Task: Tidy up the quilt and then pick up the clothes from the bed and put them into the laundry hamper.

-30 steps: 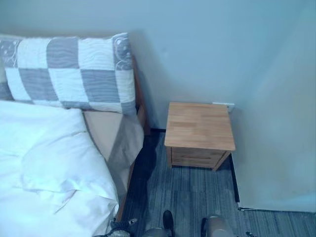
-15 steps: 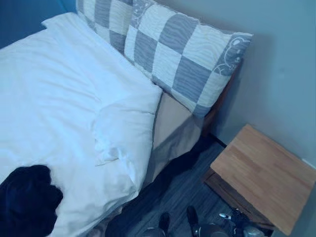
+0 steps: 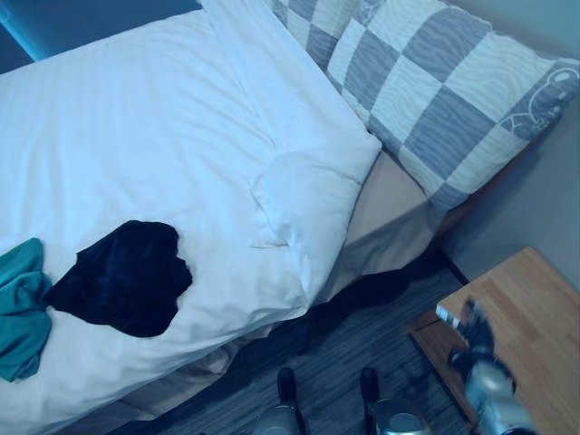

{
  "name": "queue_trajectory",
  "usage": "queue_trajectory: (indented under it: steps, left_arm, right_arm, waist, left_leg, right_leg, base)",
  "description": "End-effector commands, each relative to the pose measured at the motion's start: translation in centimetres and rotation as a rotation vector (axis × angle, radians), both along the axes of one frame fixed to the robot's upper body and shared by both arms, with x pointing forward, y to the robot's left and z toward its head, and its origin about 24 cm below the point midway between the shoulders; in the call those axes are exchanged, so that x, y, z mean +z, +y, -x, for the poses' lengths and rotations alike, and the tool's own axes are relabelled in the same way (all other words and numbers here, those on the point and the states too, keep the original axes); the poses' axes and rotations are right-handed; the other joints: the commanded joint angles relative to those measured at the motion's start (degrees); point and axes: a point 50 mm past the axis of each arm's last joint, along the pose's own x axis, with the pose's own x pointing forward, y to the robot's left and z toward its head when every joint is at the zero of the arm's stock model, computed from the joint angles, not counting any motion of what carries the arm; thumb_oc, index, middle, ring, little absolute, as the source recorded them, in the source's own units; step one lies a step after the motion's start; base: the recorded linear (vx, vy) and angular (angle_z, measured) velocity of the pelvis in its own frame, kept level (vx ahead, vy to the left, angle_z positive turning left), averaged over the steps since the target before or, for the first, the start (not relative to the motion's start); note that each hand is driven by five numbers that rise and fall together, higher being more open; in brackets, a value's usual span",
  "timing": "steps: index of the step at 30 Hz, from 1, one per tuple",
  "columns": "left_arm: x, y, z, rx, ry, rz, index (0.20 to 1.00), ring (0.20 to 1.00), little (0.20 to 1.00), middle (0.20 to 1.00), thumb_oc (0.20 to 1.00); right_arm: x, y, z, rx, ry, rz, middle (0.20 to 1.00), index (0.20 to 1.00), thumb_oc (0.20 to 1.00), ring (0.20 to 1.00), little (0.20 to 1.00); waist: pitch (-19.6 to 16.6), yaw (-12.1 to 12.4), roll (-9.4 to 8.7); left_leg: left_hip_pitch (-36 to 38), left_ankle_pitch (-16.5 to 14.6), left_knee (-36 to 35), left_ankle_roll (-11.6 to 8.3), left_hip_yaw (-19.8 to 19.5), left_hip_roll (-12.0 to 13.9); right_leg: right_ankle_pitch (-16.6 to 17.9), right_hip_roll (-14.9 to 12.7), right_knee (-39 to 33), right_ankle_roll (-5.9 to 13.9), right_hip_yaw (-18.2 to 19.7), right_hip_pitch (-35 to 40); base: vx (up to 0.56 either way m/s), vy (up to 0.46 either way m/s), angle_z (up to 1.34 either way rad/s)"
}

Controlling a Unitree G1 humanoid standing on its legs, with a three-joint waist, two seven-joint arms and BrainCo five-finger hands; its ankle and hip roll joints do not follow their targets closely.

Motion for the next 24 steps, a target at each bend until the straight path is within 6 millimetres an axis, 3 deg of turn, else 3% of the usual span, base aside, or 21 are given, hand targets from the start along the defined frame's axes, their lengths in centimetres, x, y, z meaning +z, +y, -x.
queue_trajectory:
  steps: [1,2,4,6,8,9,10,12,13,14,15,16,20,23,24]
  left_arm:
    - [0.7,3.2,0.5,-0.010,0.016,-0.089,1.000,1.000,1.000,1.000,1.000]
    - [0.8,3.5,0.5,-0.006,0.029,-0.094,1.000,1.000,1.000,1.000,1.000]
    - [0.9,4.0,0.4,-0.013,0.049,-0.103,1.000,1.000,1.000,1.000,1.000]
    - [1.3,5.4,-0.1,-0.020,0.077,-0.132,1.000,1.000,1.000,1.000,1.000]
    - [1.6,6.2,-0.4,-0.009,0.086,-0.144,1.000,1.000,1.000,1.000,1.000]
    - [2.3,7.7,-1.2,-0.010,0.083,-0.183,1.000,1.000,1.000,1.000,1.000]
    - [2.3,7.8,-1.3,-0.008,0.082,-0.184,1.000,1.000,1.000,1.000,1.000]
    - [3.2,9.4,-2.7,-0.016,0.093,-0.225,1.000,1.000,1.000,1.000,1.000]
    - [3.3,9.6,-2.8,-0.018,0.090,-0.229,1.000,1.000,1.000,1.000,1.000]
    - [3.8,10.4,-3.3,-0.017,0.091,-0.244,1.000,1.000,1.000,1.000,1.000]
    - [3.9,10.5,-3.4,-0.018,0.093,-0.244,1.000,1.000,1.000,1.000,1.000]
    - [4.1,11.1,-3.5,-0.028,0.097,-0.248,1.000,1.000,1.000,1.000,1.000]
    - [4.3,11.7,-3.4,-0.032,0.096,-0.242,1.000,1.000,1.000,1.000,1.000]
    - [4.4,11.9,-3.5,-0.036,0.072,-0.238,1.000,1.000,1.000,1.000,1.000]
    - [4.5,12.0,-3.6,-0.044,0.055,-0.235,1.000,1.000,1.000,1.000,1.000]
  right_arm:
    - [5.4,-0.4,-2.3,0.015,-0.150,0.192,1.000,1.000,1.000,1.000,1.000]
    - [8.2,-1.1,-3.2,0.002,-0.226,0.245,1.000,1.000,1.000,1.000,1.000]
    - [11.1,-1.7,-4.5,0.009,-0.284,0.279,1.000,1.000,1.000,1.000,1.000]
    - [15.1,-1.8,-7.2,0.027,-0.329,0.388,1.000,1.000,1.000,1.000,1.000]
    - [16.5,-1.6,-8.4,0.032,-0.334,0.434,1.000,1.000,1.000,1.000,1.000]
    - [18.5,-1.4,-10.2,0.025,-0.342,0.465,1.000,1.000,1.000,1.000,1.000]
    - [18.7,-1.4,-10.3,0.025,-0.344,0.467,1.000,1.000,1.000,1.000,1.000]
    - [21.6,-1.7,-12.4,-0.007,-0.357,0.545,1.000,1.000,1.000,1.000,1.000]
    - [22.0,-1.7,-12.7,-0.010,-0.358,0.553,1.000,1.000,1.000,1.000,1.000]
    - [24.2,-1.8,-13.8,-0.040,-0.377,0.594,1.000,1.000,1.000,1.000,1.000]
    - [24.8,-1.7,-14.0,-0.046,-0.384,0.598,1.000,1.000,1.000,1.000,1.000]
    - [26.7,-1.7,-14.8,-0.060,-0.393,0.622,1.000,1.000,1.000,1.000,1.000]
    - [28.9,-0.8,-16.1,-0.052,-0.343,0.700,1.000,1.000,1.000,1.000,1.000]
    - [28.7,-0.2,-16.9,-0.063,-0.254,0.787,1.000,1.000,1.000,1.000,1.000]
    - [27.7,-0.1,-17.3,-0.066,-0.165,0.826,1.000,1.000,1.000,1.000,1.000]
  waist:
    - [-2.02,1.23,-5.23]
    - [-1.77,1.78,-5.71]
    - [-1.35,2.71,-6.35]
    - [0.30,4.87,-8.20]
    - [1.14,5.73,-9.17]
    - [2.61,7.67,-11.14]
    - [2.72,7.66,-11.25]
    - [4.39,10.29,-13.49]
    - [4.60,10.48,-13.66]
    - [5.70,12.03,-14.49]
    - [5.96,12.36,-14.64]
    - [6.75,13.56,-15.22]
    - [8.03,15.92,-16.41]
    - [8.65,17.25,-16.97]
    - [9.03,18.13,-17.09]
  left_leg:
    - [1.24,-0.70,3.49,1.57,-1.71,1.17]
    - [1.13,-0.61,3.41,1.17,-1.77,1.54]
    - [0.61,-0.58,3.48,0.79,-2.00,2.04]
    - [-0.90,-0.42,3.55,0.31,-3.17,2.56]
    - [-1.72,-0.38,3.67,0.22,-3.84,2.60]
    - [-3.78,-0.16,4.06,0.12,-4.80,2.85]
    - [-4.01,-0.17,4.16,0.11,-4.90,2.87]
    - [-7.49,0.18,4.76,-0.11,-6.14,3.24]
    - [-8.02,0.20,4.88,-0.14,-6.35,3.27]
    - [-10.09,0.57,4.85,-0.30,-7.26,3.39]
    - [-10.58,0.64,4.86,-0.34,-7.52,3.39]
    - [-12.04,0.84,4.69,-0.54,-8.38,3.36]
    - [-14.39,1.30,4.04,-0.87,-10.19,3.15]
    - [-15.47,1.45,3.90,-0.99,-10.90,2.99]
    - [-15.90,1.64,3.67,-1.04,-11.22,2.97]
  right_leg:
    - [2.54,-3.75,0.58,6.39,1.71,-2.43]
    - [2.72,-4.06,0.43,6.88,1.35,-2.55]
    - [2.95,-4.35,0.45,7.36,0.91,-2.96]
    - [3.57,-4.40,0.35,7.96,0.38,-3.89]
    - [3.82,-4.25,0.37,8.16,0.37,-4.32]
    - [4.26,-3.95,0.43,8.41,-0.07,-5.33]
    - [4.27,-3.92,0.45,8.43,-0.14,-5.44]
    - [4.71,-3.39,0.22,8.59,-1.22,-6.98]
    - [4.76,-3.33,0.17,8.61,-1.37,-7.23]
    - [5.01,-2.94,-0.29,8.59,-2.02,-8.18]
    - [5.03,-2.85,-0.42,8.58,-2.17,-8.37]
    - [5.06,-2.52,-0.86,8.52,-2.61,-8.96]
    - [5.08,-1.92,-1.75,8.40,-3.48,-9.66]
    - [4.94,-1.72,-2.10,8.29,-4.36,-9.75]
    - [4.86,-1.64,-2.19,8.20,-4.94,-9.76]
  base:
    - [0.10,0.030,0.07]
    - [0.10,0.029,0.18]
    - [0.08,0.021,0.21]
    - [0.04,-0.038,0.16]
    - [-0.01,-0.108,0.18]
    - [-0.04,-0.141,0.21]
    - [-0.05,-0.191,0.28]
    - [-0.03,-0.146,0.34]
    - [-0.06,-0.125,0.42]
    - [-0.04,-0.059,0.39]
    - [-0.02,-0.054,0.40]
    - [0.00,-0.014,0.33]
    - [0.04,-0.020,0.36]
    - [0.03,-0.037,0.45]
    - [0.01,-0.034,0.30]
